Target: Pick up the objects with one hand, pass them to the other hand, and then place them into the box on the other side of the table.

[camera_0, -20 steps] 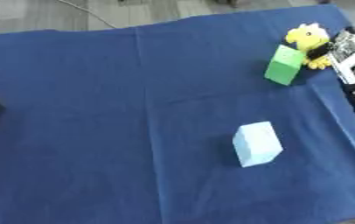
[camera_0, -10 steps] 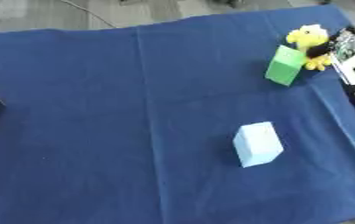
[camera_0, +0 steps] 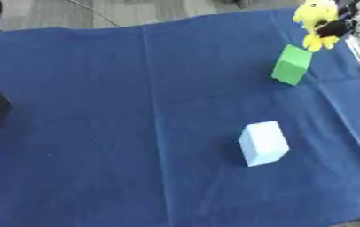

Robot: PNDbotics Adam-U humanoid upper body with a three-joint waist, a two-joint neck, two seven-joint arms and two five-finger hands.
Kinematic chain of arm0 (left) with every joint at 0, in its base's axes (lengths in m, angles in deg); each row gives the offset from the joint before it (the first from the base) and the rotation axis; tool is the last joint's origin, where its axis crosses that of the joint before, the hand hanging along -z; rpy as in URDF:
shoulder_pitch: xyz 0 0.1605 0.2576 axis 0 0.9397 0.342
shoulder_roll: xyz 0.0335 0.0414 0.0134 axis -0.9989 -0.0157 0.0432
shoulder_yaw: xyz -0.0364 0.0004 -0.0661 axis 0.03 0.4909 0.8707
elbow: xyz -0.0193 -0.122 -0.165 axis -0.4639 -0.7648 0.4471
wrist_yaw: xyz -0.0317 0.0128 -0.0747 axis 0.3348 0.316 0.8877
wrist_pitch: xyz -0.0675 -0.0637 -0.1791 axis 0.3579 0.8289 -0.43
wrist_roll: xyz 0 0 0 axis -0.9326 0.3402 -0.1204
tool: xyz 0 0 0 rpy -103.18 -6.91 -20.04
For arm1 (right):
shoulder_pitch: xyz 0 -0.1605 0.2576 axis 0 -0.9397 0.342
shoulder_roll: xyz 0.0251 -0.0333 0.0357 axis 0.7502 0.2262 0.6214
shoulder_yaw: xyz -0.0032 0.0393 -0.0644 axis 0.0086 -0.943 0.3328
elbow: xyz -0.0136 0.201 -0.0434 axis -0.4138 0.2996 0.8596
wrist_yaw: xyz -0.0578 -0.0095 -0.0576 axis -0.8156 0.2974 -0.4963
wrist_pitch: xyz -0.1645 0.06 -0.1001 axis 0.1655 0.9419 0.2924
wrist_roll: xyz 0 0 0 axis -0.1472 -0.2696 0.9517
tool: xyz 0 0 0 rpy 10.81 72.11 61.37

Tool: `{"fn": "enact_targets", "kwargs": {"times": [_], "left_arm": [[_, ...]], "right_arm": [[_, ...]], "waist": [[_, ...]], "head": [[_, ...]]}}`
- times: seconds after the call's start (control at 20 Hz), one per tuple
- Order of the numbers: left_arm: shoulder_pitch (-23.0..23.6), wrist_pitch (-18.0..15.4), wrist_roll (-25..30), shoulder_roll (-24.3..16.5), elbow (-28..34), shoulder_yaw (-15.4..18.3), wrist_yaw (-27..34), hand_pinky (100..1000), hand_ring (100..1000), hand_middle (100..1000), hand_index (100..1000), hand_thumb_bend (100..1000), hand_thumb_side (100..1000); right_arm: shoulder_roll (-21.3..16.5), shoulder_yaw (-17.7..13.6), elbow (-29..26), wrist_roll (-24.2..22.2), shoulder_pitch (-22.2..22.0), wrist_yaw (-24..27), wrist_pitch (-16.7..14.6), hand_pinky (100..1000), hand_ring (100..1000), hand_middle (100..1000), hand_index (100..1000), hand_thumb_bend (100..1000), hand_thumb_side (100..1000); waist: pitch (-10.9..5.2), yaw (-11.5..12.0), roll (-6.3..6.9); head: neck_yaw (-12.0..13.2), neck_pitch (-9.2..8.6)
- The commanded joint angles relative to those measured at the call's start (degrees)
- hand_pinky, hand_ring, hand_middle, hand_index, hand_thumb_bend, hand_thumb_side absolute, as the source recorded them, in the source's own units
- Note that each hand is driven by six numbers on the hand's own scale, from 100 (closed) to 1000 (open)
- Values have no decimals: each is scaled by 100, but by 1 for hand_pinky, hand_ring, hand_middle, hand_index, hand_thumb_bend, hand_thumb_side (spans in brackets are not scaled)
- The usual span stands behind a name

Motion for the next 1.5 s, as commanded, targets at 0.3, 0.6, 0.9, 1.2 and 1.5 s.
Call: {"fn": "enact_targets", "kwargs": {"times": [0.3,0.6,0.9,1.2,1.5], "left_arm": [[-109,23,19,-271,140,6,-52,745,801,715,861,583,793],[-359,324,281,-718,177,-138,-45,748,813,709,853,593,772],[-771,1371,1333,-1577,289,-476,418,776,828,724,867,558,721],[-1115,2582,2299,-2286,667,-944,622,810,846,731,880,573,637],[-1362,3590,2915,-2537,1280,-1403,525,821,850,733,871,584,625]], "right_arm": [[-433,172,-1879,-112,-498,656,-219,821,554,311,444,100,100],[-273,545,-3485,-299,-1183,937,-388,822,539,313,445,100,100],[-19,1018,-4767,-451,-1466,556,-507,796,538,314,446,100,100],[496,1601,-4859,-517,-1260,-100,-976,798,540,318,447,100,100],[1218,2250,-4861,-507,-1098,-1420,-1280,799,547,328,452,100,100]], "waist": [[-256,-20,15],[-329,-19,95],[-429,-22,157],[-522,-64,163],[-549,-100,145]], "head": [[122,-45],[204,-36],[302,33],[513,148],[647,354]]}}
